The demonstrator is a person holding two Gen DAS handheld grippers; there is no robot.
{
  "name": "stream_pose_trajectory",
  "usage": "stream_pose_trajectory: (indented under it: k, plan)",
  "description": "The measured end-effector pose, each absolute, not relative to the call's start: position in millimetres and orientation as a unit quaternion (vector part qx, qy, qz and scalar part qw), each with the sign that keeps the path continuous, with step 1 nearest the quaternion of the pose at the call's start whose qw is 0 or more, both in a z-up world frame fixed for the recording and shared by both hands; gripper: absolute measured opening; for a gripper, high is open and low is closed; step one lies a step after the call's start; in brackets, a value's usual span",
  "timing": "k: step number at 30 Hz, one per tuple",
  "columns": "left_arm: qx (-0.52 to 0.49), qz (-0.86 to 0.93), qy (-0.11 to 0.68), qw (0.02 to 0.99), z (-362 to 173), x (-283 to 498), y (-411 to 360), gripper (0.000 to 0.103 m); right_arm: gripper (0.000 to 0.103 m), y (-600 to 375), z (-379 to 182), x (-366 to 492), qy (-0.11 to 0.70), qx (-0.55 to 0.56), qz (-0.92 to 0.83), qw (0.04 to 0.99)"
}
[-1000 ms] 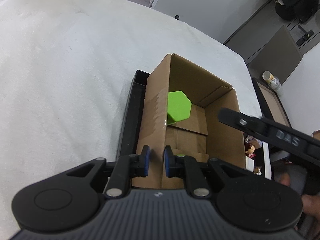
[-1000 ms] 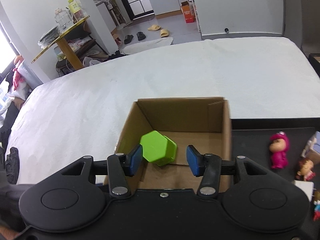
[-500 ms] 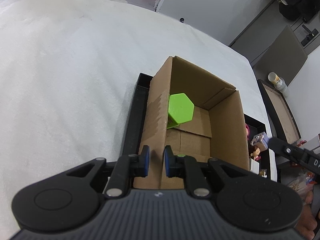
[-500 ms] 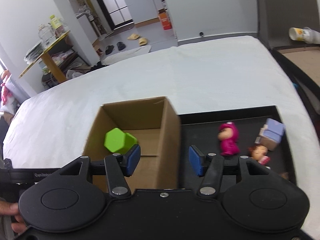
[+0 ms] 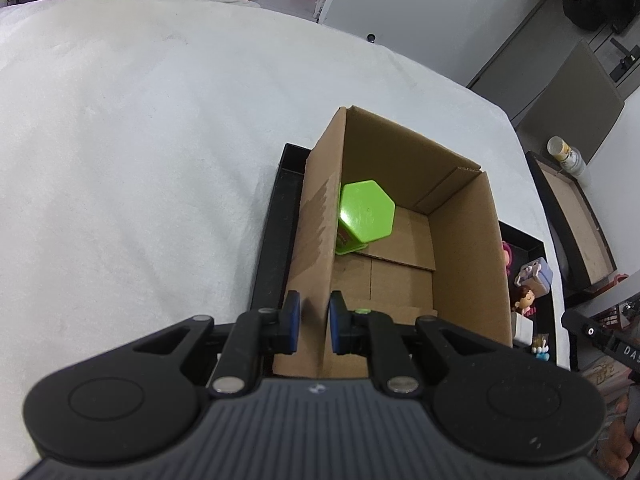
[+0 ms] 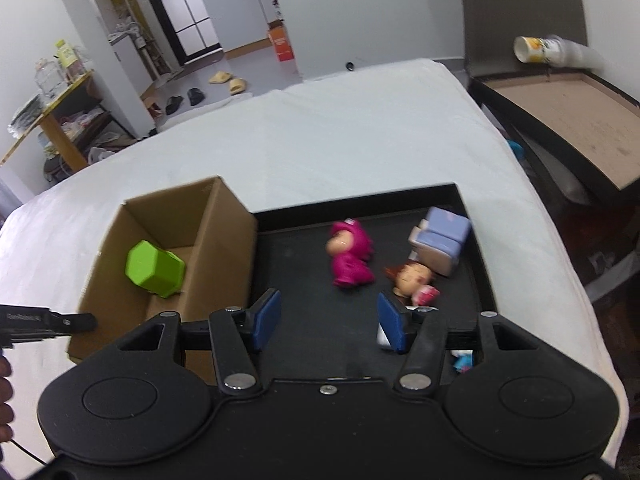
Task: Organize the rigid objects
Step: 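Open the right gripper and withdraw it toward the remaining toys, then grasp the white plug charger with the right gripper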
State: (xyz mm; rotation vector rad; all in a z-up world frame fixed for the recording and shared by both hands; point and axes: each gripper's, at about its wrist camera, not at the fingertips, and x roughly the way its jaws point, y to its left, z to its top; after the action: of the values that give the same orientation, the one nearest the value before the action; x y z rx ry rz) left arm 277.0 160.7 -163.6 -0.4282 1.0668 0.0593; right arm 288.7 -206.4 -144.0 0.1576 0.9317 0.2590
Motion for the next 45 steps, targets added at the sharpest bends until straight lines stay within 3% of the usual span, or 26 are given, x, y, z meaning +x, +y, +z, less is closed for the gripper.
stream_pose_trajectory:
  k: [12, 17, 37, 39, 41, 45]
  plan:
    - [-0.189, 0.038, 0.514, 0.836, -166, 280, 155, 0.013, 0.064, -229, -192, 296, 0.468, 0.076, 0.082, 0.877]
    - [-0.185, 0.040, 0.519, 0.833, -168, 283, 154, 0.013, 0.079, -225, -202, 301, 0.468, 0.061, 0.076, 0.878]
    - [-0.187, 0.035, 0.530, 0.827, -180, 291, 157, 0.015, 0.086, -207, -240, 330, 0.504, 0.012, 0.054, 0.862]
    - [-0.186, 0.035, 0.529, 0.827, -181, 291, 157, 0.015, 0.083, -204, -241, 329, 0.502, 0.004, 0.052, 0.863]
    - [-0.188, 0.035, 0.529, 0.827, -181, 291, 158, 0.015, 0.062, -200, -238, 326, 0.498, -0.010, 0.051, 0.866]
    - [-0.190, 0.037, 0.529, 0.826, -181, 292, 157, 0.015, 0.061, -196, -229, 326, 0.502, 0.004, 0.071, 0.862]
